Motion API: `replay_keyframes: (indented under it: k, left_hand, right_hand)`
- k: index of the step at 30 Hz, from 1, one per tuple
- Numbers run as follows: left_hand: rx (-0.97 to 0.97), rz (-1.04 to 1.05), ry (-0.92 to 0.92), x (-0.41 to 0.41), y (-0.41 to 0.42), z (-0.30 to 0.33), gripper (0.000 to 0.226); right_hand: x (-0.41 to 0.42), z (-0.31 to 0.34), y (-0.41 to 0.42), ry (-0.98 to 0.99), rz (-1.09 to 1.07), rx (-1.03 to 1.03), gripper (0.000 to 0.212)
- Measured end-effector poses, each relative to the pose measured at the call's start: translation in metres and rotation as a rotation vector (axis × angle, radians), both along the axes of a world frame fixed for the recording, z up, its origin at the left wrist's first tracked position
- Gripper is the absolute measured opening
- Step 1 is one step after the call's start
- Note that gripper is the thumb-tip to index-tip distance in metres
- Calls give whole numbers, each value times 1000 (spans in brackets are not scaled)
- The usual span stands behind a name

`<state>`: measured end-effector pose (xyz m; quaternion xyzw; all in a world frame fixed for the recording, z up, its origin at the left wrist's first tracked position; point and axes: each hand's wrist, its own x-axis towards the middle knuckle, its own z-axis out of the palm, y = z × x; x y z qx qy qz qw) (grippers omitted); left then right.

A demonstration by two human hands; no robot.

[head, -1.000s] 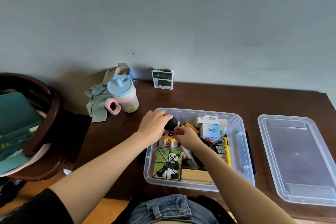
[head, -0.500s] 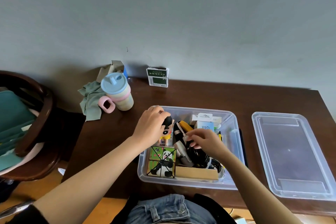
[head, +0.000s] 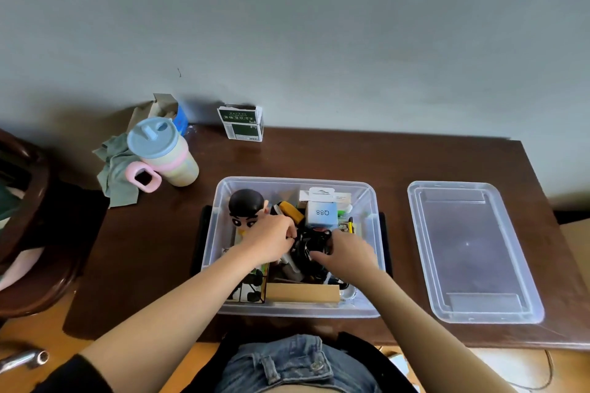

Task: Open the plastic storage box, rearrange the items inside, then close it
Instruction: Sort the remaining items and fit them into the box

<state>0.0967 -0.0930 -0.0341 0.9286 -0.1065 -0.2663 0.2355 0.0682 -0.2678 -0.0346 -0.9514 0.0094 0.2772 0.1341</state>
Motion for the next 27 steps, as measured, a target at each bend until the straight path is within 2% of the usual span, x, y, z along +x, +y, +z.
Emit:
replay_keyframes:
  k: [4, 9, 12, 14, 16, 18, 22, 27]
  left_hand:
    - [-37, 63, 18, 0, -1, -3, 31]
    - [-263, 171, 160, -4, 0, 3, 46]
    - [-408, 201, 225, -7, -1, 11, 33]
    - [-480, 227, 206, -8, 0, 18, 22]
    - [-507, 289, 147, -9, 3, 24, 17]
    - [-483, 371, 83, -11, 10, 28, 19]
    - [-455, 497, 0, -14, 34, 33, 21]
    - [-426, 546, -62, -22, 65, 37, 14]
  right_hand:
    - [6, 0, 0, 7, -29, 96, 29]
    - [8, 15, -27, -31, -32, 392, 13]
    - [10, 27, -40, 33, -74, 620, 7]
    - [13, 32, -44, 81, -106, 728, 5]
    - [16, 32, -45, 61, -106, 721, 6]
    - [20, 29, -45, 30, -62, 613, 10]
    - [23, 22, -40, 127, 96, 399, 22]
    - [26, 23, -20, 125, 188, 349, 22]
